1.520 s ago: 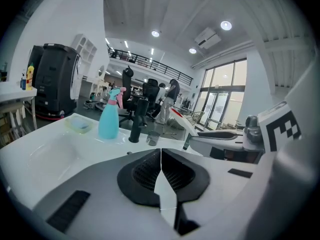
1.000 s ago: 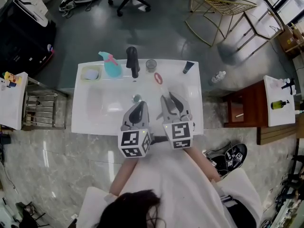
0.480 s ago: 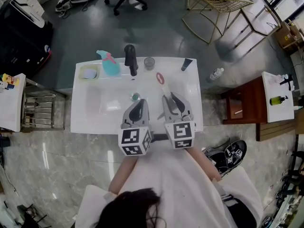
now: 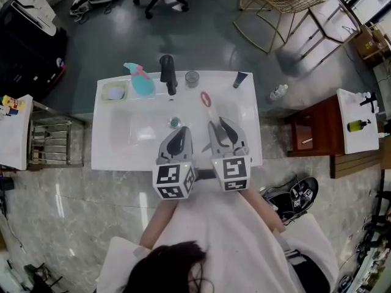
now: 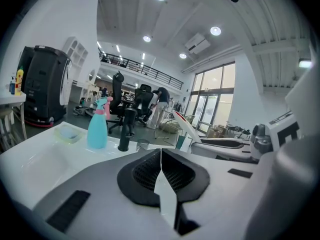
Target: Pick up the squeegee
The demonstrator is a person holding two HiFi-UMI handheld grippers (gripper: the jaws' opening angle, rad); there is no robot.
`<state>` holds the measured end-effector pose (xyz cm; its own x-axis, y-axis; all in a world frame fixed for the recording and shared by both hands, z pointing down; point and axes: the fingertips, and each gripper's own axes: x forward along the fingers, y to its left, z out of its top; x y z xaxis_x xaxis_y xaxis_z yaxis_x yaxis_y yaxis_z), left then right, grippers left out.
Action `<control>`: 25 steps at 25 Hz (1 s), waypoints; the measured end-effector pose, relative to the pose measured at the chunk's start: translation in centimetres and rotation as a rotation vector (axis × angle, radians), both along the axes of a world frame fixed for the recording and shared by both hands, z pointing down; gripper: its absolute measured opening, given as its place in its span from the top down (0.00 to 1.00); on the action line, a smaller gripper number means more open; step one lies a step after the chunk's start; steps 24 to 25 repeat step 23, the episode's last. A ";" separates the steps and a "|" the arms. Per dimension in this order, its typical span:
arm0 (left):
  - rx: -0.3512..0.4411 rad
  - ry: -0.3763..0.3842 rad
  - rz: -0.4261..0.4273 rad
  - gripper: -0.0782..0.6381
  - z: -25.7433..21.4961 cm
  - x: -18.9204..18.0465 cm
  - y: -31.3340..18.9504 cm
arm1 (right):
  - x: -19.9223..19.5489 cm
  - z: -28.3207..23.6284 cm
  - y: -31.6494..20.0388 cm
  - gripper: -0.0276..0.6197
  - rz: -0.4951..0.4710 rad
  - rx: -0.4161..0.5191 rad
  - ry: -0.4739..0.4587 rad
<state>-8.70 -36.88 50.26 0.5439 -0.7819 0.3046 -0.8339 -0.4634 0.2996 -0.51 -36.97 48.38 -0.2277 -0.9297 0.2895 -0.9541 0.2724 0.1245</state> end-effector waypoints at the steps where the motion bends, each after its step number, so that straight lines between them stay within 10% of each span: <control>1: 0.000 -0.001 0.001 0.85 0.0 0.0 0.1 | -0.1 -0.1 0.1 0.79 -0.001 0.001 -0.001; 25: -0.006 0.021 -0.035 0.85 -0.4 -0.9 0.2 | -0.9 -0.6 0.5 0.79 -0.031 0.019 0.016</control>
